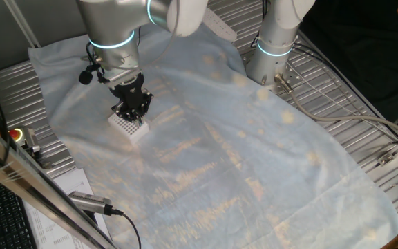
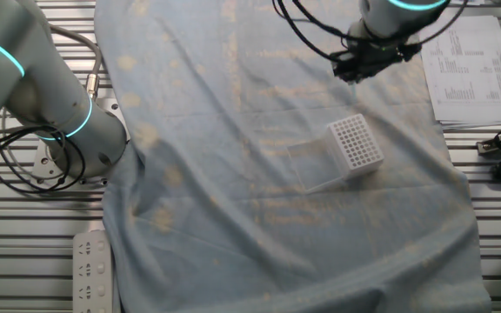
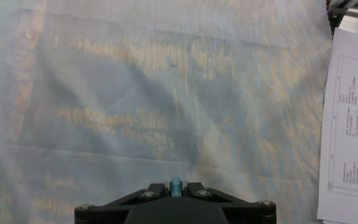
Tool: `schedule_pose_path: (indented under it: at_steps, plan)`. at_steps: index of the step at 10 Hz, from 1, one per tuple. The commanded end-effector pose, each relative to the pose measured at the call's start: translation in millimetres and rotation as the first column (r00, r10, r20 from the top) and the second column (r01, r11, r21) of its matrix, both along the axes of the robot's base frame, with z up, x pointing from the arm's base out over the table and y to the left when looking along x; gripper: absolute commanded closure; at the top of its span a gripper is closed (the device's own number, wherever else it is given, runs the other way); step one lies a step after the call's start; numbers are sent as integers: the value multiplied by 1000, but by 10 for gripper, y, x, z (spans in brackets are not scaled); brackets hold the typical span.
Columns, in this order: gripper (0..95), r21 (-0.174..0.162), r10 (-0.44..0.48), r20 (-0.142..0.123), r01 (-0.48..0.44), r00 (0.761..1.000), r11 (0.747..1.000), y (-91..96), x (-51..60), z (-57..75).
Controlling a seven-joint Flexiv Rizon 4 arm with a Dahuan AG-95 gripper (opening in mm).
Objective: Insert a medium pipette tip into the holder for medium pipette tips
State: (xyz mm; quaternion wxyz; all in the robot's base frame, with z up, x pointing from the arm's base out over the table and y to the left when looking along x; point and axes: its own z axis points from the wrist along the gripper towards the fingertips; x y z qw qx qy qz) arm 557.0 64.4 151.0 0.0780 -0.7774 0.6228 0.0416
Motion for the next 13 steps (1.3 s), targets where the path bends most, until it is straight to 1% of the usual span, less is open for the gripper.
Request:
schedule_pose_path:
  at_steps: [1,2,3,4,5,6,8,9,11,12,13]
  plan:
    - [950,24,4,3,-4,1000,1000,-57,-10,-66]
    - [950,36,20,6,-20,1000,999,-81,-13,-112]
    - [950,34,14,1,-14,1000,999,-81,-12,-122]
    - [950,24,-6,-11,7,1000,1000,-81,-12,-122]
    - [950,23,-11,-24,11,1000,1000,-81,-12,-122]
    - [950,24,-6,-28,7,1000,1000,-81,-12,-122]
    - [950,44,-3,-26,4,1000,999,-81,-12,-122]
    - [950,69,0,-22,2,1000,998,-81,-12,-122]
    - [950,72,1,-3,-1,1000,997,-100,-13,-112]
    - [950,72,8,15,-9,1000,997,-157,-15,-92]
    - [950,80,22,23,-24,999,997,-218,-5,-97]
